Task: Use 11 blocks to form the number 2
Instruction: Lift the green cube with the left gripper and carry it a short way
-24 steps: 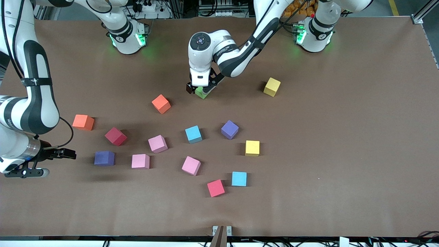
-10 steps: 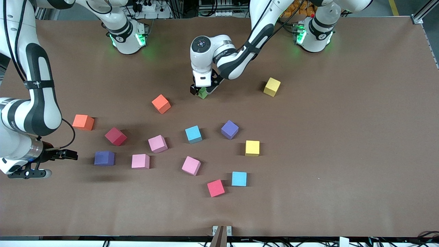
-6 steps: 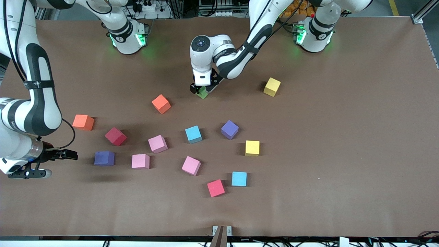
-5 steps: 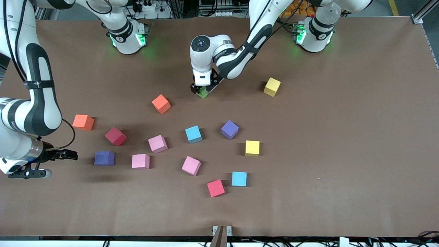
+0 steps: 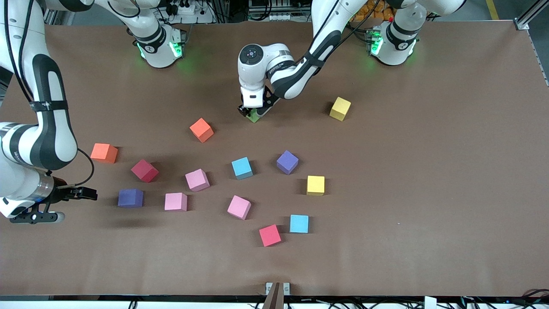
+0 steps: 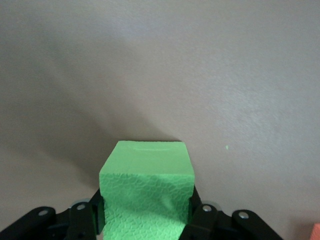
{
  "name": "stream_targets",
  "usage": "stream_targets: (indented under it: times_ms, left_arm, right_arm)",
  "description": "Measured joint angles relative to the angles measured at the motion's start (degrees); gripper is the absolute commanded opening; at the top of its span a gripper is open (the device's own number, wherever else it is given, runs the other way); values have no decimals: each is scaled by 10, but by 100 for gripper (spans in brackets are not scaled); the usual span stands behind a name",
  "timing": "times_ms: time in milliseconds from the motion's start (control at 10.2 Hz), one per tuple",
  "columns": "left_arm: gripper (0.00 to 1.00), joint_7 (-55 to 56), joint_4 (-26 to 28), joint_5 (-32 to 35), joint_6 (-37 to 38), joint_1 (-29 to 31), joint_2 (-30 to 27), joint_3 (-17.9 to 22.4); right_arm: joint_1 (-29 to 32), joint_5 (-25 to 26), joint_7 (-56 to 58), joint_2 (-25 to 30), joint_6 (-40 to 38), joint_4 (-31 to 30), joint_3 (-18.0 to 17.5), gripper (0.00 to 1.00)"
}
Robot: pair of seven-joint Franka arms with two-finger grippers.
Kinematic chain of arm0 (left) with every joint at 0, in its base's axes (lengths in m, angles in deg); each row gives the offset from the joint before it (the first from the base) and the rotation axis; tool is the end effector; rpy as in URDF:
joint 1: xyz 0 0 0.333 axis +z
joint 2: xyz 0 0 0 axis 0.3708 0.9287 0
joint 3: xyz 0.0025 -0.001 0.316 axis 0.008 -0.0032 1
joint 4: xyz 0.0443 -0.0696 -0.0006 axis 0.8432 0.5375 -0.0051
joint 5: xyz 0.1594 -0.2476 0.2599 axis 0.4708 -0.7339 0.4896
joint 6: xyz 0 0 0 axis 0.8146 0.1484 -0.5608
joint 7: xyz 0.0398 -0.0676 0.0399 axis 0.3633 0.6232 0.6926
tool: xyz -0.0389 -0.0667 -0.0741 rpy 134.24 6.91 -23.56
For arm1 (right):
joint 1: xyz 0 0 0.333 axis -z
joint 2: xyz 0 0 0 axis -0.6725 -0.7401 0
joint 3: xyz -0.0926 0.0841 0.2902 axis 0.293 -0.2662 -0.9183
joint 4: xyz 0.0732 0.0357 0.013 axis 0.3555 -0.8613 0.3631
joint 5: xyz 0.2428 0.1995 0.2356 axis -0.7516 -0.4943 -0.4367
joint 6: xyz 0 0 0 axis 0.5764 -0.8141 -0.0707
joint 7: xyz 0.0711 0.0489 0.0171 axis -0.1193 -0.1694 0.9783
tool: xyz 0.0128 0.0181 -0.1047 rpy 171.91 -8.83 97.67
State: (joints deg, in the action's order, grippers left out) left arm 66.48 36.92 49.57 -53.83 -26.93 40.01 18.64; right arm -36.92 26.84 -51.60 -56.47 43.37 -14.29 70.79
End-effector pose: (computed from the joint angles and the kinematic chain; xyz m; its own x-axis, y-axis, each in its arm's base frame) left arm 0.3010 -0.6148 0.2065 0.6898 0.7164 -0.1043 0.7232 -0.6886 0.0532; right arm 0.6958 -0.1080 0.3298 0.9998 0.0157 -0.0115 0.0159 -0.9997 0.0164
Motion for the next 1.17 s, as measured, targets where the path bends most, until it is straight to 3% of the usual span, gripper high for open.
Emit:
stream_targets:
  times_ms: [294,490,1175]
  left_arm:
    - [28,-34,-11,-1,-2,2,-15,-26]
    - [33,2,-27,-30,-2,1,-16,-37]
    - [34,411,-50,-48,-27,-19,0,-40]
  right_arm:
    - [0,0,0,0,0,0,0,100]
    - [0,0,0,-2,0,0,0,100]
    - [0,0,0,-3,6,0,0,100]
